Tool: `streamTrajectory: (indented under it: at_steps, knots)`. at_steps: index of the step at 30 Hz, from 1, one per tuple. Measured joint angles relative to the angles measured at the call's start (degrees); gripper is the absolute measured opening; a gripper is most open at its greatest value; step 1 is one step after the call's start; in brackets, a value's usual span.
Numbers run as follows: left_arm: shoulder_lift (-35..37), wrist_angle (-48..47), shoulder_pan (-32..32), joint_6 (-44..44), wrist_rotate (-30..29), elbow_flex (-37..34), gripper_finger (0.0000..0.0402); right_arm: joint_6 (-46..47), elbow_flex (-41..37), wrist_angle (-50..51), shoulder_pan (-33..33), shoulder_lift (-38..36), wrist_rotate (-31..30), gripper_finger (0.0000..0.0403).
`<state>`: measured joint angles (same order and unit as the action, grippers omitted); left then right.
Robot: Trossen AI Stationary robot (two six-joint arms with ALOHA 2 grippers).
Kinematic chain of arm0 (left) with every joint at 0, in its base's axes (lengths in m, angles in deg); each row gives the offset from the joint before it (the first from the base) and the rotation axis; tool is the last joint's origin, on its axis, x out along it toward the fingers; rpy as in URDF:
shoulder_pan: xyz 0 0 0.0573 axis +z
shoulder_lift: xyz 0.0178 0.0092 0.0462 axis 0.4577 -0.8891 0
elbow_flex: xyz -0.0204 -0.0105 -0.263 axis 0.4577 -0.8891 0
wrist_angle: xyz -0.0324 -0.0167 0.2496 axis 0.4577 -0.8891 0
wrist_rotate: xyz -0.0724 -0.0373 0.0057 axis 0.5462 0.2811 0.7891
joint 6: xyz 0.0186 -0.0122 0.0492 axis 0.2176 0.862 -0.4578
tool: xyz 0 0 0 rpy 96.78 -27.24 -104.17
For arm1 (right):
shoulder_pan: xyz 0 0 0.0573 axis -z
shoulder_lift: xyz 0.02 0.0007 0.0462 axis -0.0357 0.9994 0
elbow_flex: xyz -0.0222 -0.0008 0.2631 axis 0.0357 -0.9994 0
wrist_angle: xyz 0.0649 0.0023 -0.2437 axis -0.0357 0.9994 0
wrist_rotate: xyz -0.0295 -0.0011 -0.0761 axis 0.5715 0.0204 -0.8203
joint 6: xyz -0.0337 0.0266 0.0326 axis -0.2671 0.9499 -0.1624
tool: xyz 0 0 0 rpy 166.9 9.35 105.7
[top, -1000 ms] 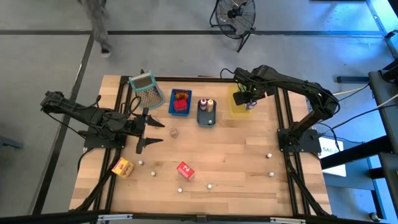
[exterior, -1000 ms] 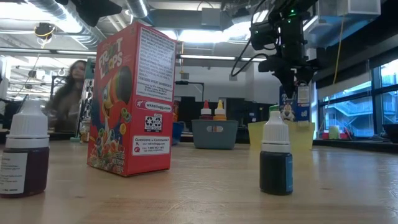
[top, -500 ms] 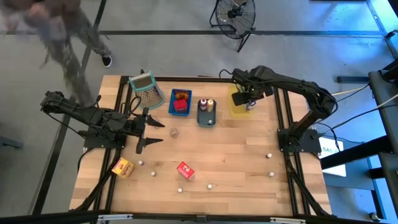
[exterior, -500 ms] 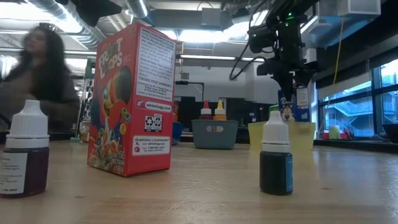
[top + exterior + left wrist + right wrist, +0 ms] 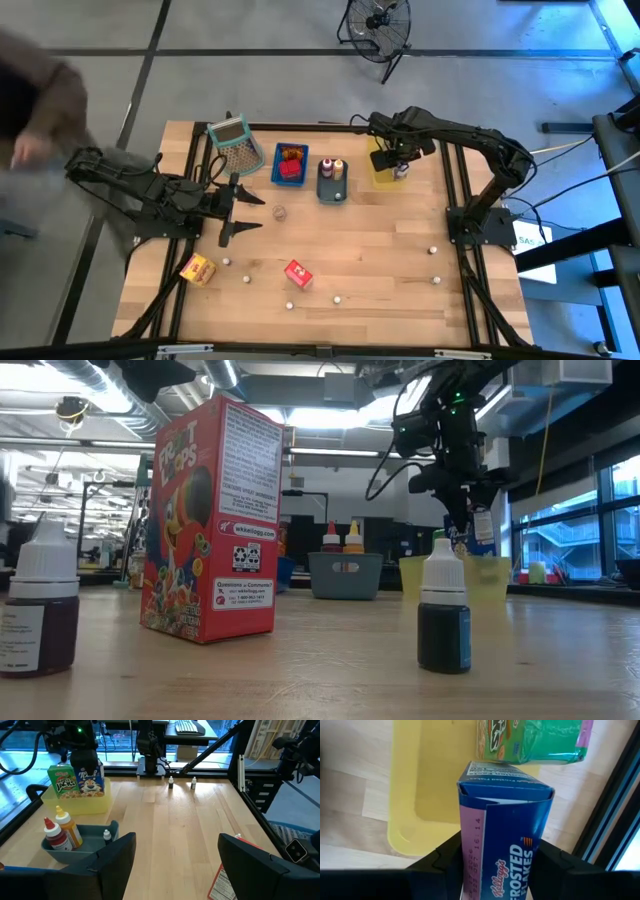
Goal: Pick & Place Kitchen Items
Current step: Put the blue cereal box into the yellow bin
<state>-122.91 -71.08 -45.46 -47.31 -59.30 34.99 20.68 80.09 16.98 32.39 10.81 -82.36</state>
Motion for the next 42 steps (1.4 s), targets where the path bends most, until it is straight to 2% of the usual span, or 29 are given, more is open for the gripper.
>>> streamTrajectory:
  at_steps: [8,13,34,42]
  knots:
    - [0.01,0.0,0.0,0.15,0.0,0.0,0.0278,-0.24,0.0,-0.37,0.02,0.0,0.56,0.0172]
    - [0.02,0.0,0.0,0.42,0.0,0.0,0.0278,-0.24,0.0,-0.99,0.07,0.0,2.99,0.0172]
    - [0.0,-0.02,-0.01,0.42,0.02,0.0,0.0278,-3.53,0.0,-1.31,0.07,0.0,3.03,0.0172]
    - [0.02,0.0,-0.02,0.42,0.96,0.0,0.0278,-3.07,-0.56,-1.31,0.07,-0.02,2.99,0.0206]
